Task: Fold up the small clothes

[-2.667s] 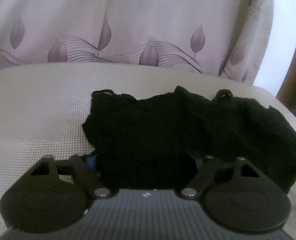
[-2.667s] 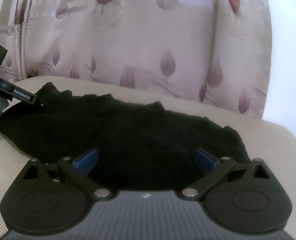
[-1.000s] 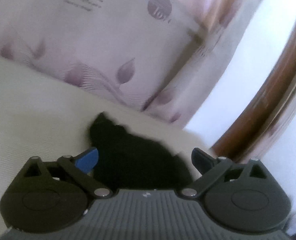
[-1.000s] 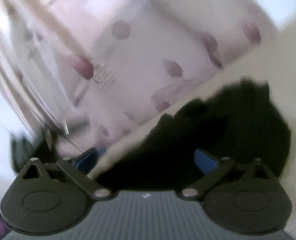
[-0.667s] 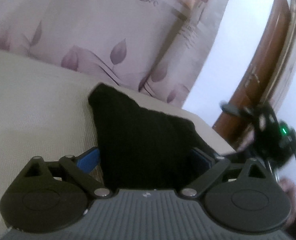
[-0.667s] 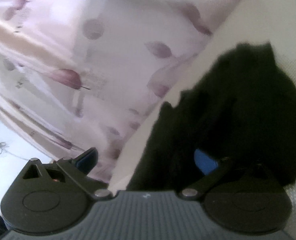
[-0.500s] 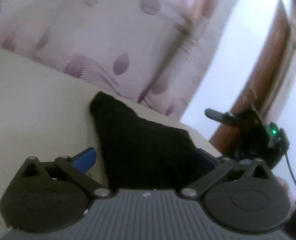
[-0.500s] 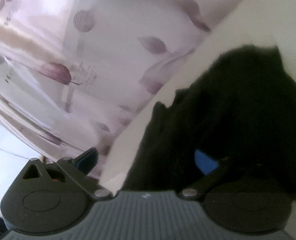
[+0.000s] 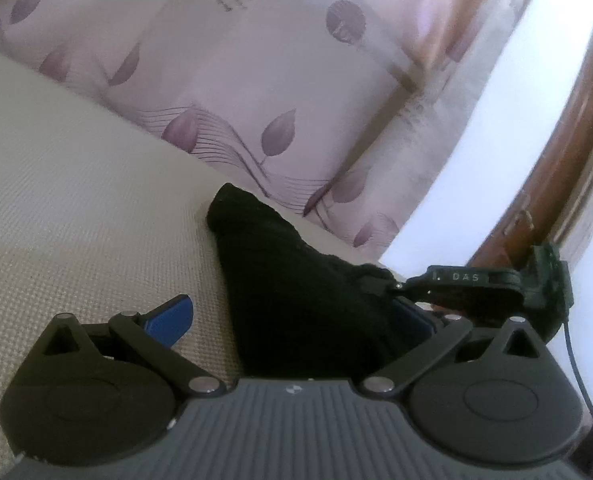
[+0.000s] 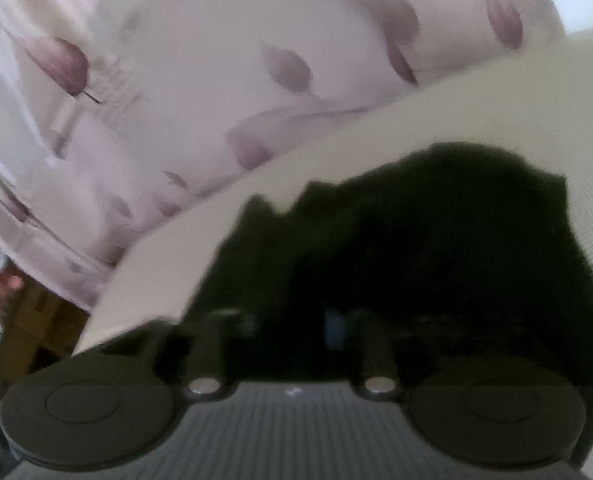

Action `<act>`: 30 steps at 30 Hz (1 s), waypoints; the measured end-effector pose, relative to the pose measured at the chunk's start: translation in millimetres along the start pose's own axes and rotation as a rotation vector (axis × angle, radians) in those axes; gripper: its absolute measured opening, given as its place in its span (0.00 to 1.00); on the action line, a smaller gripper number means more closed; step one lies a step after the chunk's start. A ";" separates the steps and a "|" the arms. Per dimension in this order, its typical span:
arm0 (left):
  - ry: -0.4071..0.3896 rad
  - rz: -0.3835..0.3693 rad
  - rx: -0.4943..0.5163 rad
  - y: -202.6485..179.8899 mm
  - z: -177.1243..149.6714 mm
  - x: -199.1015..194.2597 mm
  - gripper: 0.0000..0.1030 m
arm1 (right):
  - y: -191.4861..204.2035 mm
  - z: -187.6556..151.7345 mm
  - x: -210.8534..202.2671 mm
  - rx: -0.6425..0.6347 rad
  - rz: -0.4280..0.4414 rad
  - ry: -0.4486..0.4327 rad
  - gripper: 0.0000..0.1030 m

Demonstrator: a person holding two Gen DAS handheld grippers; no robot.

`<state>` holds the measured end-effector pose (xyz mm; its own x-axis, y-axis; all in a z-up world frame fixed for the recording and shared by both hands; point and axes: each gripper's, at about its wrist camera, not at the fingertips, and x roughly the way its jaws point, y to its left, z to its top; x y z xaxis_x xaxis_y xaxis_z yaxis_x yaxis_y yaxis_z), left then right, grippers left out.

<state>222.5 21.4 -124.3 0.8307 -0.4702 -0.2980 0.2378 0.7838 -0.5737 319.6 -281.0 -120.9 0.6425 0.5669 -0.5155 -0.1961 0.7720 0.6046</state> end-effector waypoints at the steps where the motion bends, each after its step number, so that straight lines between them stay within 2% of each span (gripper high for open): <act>1: -0.003 0.013 -0.011 0.7 0.3 -0.1 1.00 | -1.0 3.6 -1.6 -0.007 0.012 -0.018 0.21; 3: -0.020 0.033 -0.032 3.3 0.7 -3.1 1.00 | 1.3 13.9 -10.2 -0.039 -0.002 -0.064 0.11; 8: -0.032 0.061 -0.045 3.9 1.2 -6.3 1.00 | 0.6 49.6 -52.2 -0.100 -0.010 -0.200 0.08; 10: -0.029 0.062 -0.044 2.9 1.6 -5.0 1.00 | -11.0 59.3 -62.6 -0.085 -0.003 -0.198 0.08; 12: -0.030 0.065 -0.040 2.0 1.8 -6.3 1.00 | -21.5 58.0 -63.5 -0.047 0.074 -0.124 0.12; 13: -0.029 0.064 -0.037 1.7 2.3 -6.4 1.00 | -23.9 53.3 -61.9 -0.019 0.086 -0.098 0.18; 14: -0.027 0.063 -0.037 1.8 2.3 -6.3 1.00 | -25.6 45.9 -59.5 0.004 0.084 -0.068 0.37; 15: -0.027 0.066 -0.037 2.1 2.3 -6.1 1.00 | -27.0 38.0 -57.7 0.015 0.081 -0.049 0.63; 17: -0.027 0.067 -0.041 3.0 2.2 -6.3 1.00 | -31.1 20.0 -57.9 0.043 0.060 -0.040 0.85; 20: -0.018 0.066 -0.044 3.8 2.2 -5.1 1.00 | -38.2 4.1 -53.4 0.110 0.087 -0.033 0.85; 23: -0.014 0.065 -0.045 4.7 2.0 -5.0 1.00 | -33.0 -1.8 -34.4 0.110 0.056 -0.003 0.85; 25: -0.014 0.066 -0.049 5.9 2.2 -5.4 1.00 | -29.3 -0.6 -21.5 0.125 0.084 0.014 0.85; 27: -0.013 0.068 -0.052 6.9 2.2 -5.7 1.00 | -17.4 0.0 -7.7 0.083 0.046 0.023 0.81; 28: -0.013 0.068 -0.054 7.4 2.3 -5.7 1.00 | -12.1 -0.8 -2.6 0.054 0.015 0.024 0.71; 29: -0.013 0.069 -0.055 7.9 2.4 -5.8 1.00 | -6.5 -0.7 1.5 0.018 -0.003 0.023 0.28; 30: -0.014 0.070 -0.057 8.4 2.5 -6.3 1.00 | -2.3 0.6 2.6 -0.016 -0.006 0.018 0.17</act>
<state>220.5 31.9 -125.3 0.8513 -0.4090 -0.3286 0.1501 0.7900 -0.5944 322.2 -281.5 -123.2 0.6306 0.5674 -0.5296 -0.2042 0.7796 0.5920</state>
